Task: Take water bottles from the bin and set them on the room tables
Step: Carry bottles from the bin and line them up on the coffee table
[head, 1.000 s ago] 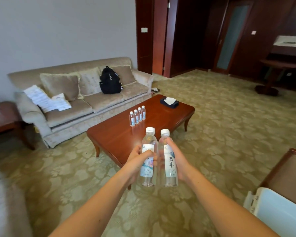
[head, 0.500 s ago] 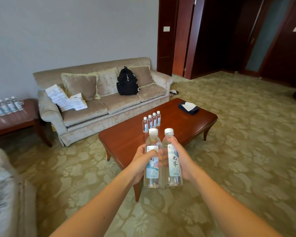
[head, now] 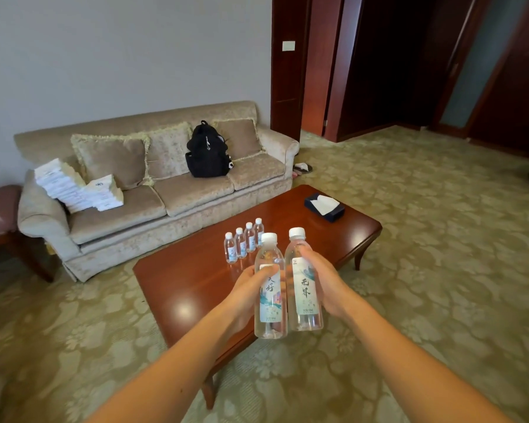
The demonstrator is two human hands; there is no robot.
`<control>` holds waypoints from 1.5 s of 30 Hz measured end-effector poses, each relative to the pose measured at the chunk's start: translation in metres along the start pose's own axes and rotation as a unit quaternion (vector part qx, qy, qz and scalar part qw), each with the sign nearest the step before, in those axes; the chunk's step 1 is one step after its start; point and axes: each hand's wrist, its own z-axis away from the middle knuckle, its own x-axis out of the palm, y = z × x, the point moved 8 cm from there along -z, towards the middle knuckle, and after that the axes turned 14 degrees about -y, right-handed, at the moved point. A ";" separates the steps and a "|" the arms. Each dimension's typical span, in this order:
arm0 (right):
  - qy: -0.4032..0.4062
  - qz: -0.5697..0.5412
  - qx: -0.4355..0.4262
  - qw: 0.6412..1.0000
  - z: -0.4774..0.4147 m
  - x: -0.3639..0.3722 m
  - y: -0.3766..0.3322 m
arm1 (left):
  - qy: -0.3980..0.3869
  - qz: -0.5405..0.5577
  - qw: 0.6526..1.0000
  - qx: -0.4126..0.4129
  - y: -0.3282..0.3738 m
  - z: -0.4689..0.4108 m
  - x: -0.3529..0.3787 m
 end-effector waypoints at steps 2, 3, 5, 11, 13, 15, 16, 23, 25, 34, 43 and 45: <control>0.016 0.034 0.012 0.999 -0.016 -0.028 -0.005 | -0.011 -0.001 1.000 -0.007 0.004 -0.026 0.004; 0.020 0.048 0.020 0.998 -0.025 -0.041 -0.008 | -0.015 -0.001 1.000 -0.009 0.007 -0.040 0.005; 0.018 0.069 0.035 0.997 -0.046 -0.065 -0.014 | -0.015 -0.012 1.000 -0.011 0.009 -0.072 0.002; 0.005 0.068 0.049 0.996 -0.130 -0.148 -0.033 | -0.024 -0.008 1.000 -0.011 0.015 -0.196 -0.017; 0.012 0.061 0.052 0.997 -0.160 -0.176 -0.044 | -0.028 -0.001 1.000 -0.010 0.023 -0.239 -0.021; 0.011 0.054 0.053 0.997 -0.190 -0.203 -0.060 | -0.039 0.004 0.999 -0.010 0.037 -0.279 -0.022; 0.007 0.054 0.052 0.997 -0.205 -0.215 -0.068 | -0.042 0.005 0.999 -0.009 0.043 -0.297 -0.024; -0.035 0.051 0.053 0.997 -0.289 -0.280 -0.112 | -0.034 0.003 0.999 0.012 0.088 -0.402 -0.040; -0.056 0.063 0.057 0.995 -0.309 -0.294 -0.124 | -0.013 -0.005 1.000 0.020 0.098 -0.425 -0.048; -0.150 0.114 0.092 0.978 -0.432 -0.363 -0.152 | 0.149 -0.019 0.988 0.027 0.112 -0.526 -0.094; -0.268 0.174 0.155 0.935 -0.528 -0.418 -0.165 | 0.300 -0.017 0.954 0.010 0.109 -0.594 -0.108; -0.287 0.178 0.168 0.926 -0.538 -0.423 -0.160 | 0.322 -0.032 0.946 0.001 0.106 -0.601 -0.109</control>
